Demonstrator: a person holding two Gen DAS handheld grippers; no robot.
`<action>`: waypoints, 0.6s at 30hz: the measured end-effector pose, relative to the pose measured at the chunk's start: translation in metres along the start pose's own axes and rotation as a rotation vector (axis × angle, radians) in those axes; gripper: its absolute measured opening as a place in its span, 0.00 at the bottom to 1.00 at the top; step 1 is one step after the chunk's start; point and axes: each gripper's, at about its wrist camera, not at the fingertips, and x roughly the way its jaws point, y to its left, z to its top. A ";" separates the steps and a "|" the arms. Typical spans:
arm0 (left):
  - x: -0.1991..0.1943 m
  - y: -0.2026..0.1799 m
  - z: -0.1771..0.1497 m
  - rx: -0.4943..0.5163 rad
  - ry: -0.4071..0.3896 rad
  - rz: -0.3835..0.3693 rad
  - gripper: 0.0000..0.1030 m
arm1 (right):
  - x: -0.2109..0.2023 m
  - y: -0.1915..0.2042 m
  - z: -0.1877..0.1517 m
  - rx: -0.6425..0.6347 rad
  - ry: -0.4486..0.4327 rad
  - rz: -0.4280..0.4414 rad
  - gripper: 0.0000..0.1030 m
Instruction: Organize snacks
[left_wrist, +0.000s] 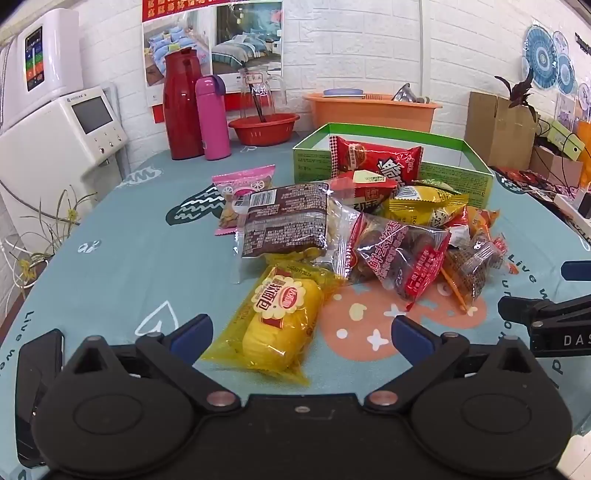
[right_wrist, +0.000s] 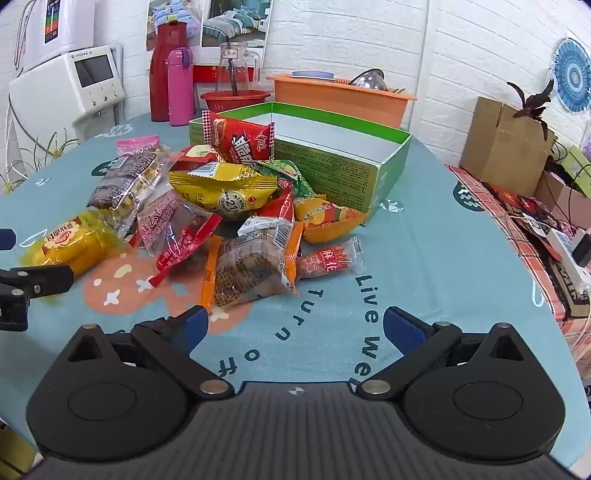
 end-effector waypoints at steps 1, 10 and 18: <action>0.000 0.000 0.000 0.000 0.001 0.000 1.00 | 0.000 0.000 0.000 0.000 0.000 0.001 1.00; -0.002 -0.002 0.003 -0.001 -0.001 0.008 1.00 | -0.001 0.003 0.001 0.001 0.000 -0.001 1.00; 0.000 0.003 -0.002 -0.008 -0.001 0.000 1.00 | 0.000 0.006 0.001 -0.009 0.001 -0.001 1.00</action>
